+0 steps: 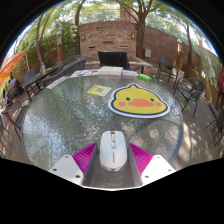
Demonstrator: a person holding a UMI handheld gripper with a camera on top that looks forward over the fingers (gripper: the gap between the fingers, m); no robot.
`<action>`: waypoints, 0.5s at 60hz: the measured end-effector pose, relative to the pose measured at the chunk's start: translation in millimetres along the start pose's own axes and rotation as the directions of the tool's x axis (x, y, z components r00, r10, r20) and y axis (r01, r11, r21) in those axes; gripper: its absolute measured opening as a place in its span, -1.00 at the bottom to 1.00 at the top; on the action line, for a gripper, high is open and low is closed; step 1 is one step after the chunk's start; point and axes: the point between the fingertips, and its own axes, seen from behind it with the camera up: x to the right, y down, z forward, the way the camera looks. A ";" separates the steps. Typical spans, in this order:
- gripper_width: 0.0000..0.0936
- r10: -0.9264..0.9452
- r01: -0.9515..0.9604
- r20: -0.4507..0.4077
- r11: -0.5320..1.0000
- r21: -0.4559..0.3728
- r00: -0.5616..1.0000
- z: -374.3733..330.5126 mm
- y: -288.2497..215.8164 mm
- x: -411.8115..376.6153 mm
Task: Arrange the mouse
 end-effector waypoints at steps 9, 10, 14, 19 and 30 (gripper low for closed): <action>-0.01 -0.023 0.023 0.018 1.000 0.006 1.000 3.4 2.9 2.0; -0.05 -0.025 0.025 0.022 1.000 0.002 0.999 2.2 -0.5 4.5; -0.14 -0.028 0.028 0.026 1.000 -0.009 0.999 1.9 0.4 2.9; -0.20 -0.055 0.055 0.048 0.998 -0.015 0.997 -0.7 -3.5 0.8; -0.25 -0.103 0.086 0.186 0.992 0.093 0.977 -42.9 -76.9 -43.6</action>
